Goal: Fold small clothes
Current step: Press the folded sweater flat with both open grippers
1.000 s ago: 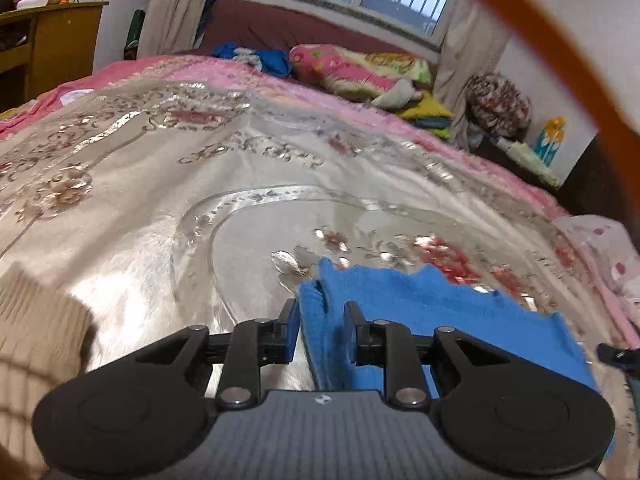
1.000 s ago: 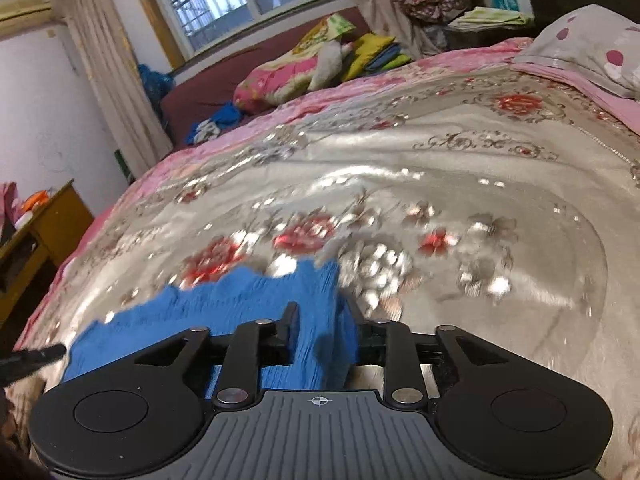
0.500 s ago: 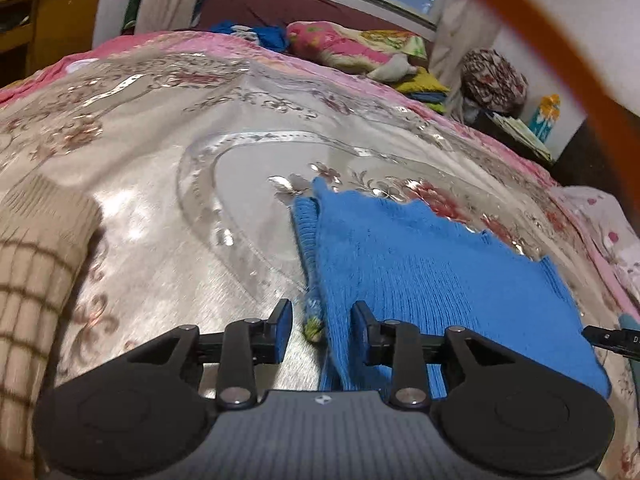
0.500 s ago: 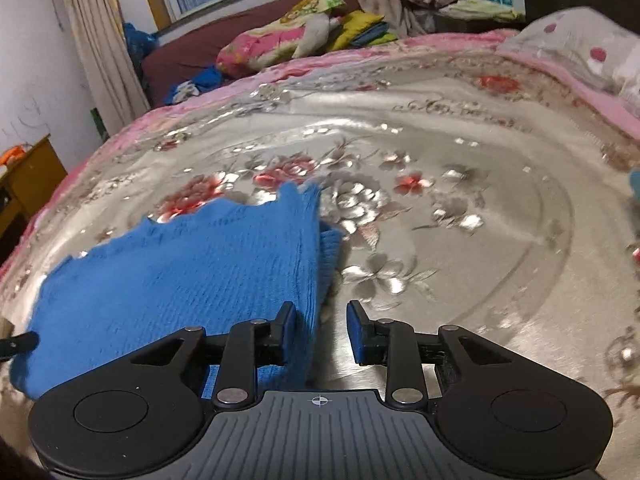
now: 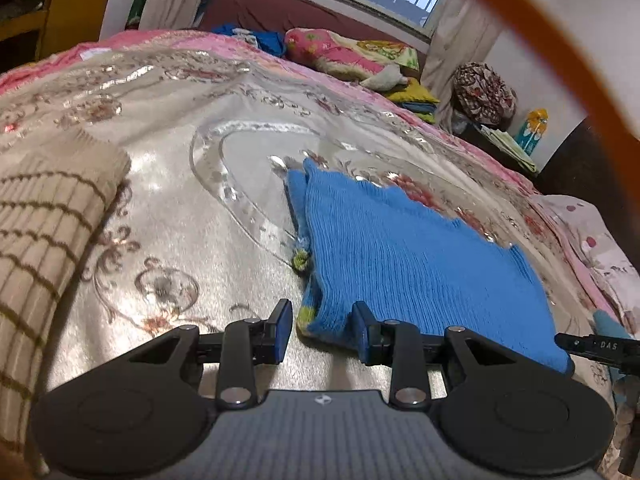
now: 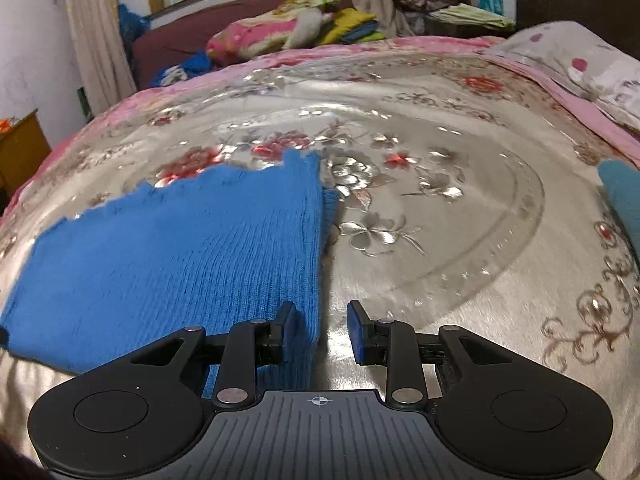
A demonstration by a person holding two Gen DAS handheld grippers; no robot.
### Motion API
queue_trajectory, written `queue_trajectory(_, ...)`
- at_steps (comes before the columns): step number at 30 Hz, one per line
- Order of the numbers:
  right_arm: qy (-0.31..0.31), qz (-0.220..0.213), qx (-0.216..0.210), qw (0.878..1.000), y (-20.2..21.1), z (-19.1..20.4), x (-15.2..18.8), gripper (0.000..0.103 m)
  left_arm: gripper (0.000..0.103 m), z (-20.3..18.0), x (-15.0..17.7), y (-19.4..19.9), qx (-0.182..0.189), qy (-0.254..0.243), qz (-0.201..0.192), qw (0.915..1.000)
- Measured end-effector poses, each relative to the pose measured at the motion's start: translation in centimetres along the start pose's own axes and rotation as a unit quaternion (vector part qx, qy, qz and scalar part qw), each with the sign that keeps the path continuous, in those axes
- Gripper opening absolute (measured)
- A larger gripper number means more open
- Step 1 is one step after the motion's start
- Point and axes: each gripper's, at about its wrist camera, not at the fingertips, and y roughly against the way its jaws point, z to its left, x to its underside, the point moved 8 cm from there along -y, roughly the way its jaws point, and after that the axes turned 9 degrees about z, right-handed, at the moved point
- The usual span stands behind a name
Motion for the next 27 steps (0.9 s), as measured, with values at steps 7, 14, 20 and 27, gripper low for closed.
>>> queue_trajectory(7,0.005,-0.03,0.002,1.0,2.6,0.9,0.5,0.028,0.037,-0.2,0.5,-0.3,0.023,0.0,0.003,0.9997)
queue_trajectory(14,-0.029,-0.008,0.014,0.999,1.6,0.1,1.3,0.029,0.037,0.1,0.6,-0.1,0.043,0.018,0.003,0.9989)
queue_trajectory(20,0.014,-0.026,0.018,0.999,2.6,2.6,0.6,0.028,0.038,0.3,0.5,0.0,0.051,0.025,0.003,0.9984)
queue_trajectory(27,-0.008,0.024,0.038,0.999,0.2,1.9,1.5,0.031,0.038,0.4,0.5,0.0,0.055,0.025,0.008,0.9981)
